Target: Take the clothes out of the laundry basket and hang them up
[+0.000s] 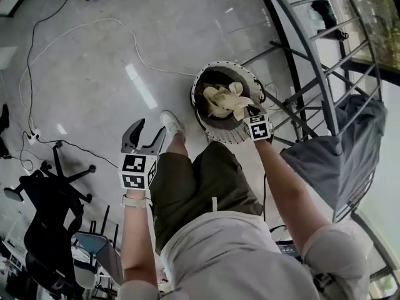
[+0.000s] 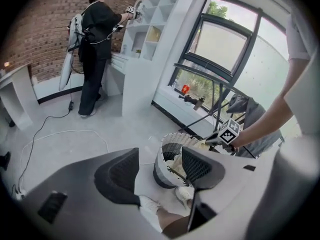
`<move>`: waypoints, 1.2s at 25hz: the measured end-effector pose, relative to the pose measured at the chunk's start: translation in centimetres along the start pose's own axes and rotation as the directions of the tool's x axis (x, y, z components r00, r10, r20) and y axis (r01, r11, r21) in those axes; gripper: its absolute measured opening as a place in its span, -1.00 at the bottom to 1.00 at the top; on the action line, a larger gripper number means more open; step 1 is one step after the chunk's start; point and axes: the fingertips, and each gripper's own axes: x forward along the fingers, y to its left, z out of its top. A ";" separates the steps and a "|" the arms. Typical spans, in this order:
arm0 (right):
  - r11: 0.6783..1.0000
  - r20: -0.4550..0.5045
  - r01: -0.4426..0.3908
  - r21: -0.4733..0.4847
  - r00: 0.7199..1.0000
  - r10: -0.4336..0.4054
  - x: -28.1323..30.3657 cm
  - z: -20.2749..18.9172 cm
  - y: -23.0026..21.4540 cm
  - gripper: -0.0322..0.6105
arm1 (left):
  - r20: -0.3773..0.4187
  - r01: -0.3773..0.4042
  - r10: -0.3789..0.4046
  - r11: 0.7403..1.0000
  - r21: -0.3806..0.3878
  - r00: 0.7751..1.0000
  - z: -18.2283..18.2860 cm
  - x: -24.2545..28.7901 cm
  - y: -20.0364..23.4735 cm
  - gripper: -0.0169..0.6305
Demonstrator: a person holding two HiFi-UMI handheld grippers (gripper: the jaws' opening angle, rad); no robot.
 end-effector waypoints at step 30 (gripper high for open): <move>0.906 0.683 0.135 0.402 0.614 -0.395 -42.8 6.9 -8.0 -0.85 | -0.158 0.412 -0.396 0.716 0.564 0.905 14.5 2.2 -24.7 -0.12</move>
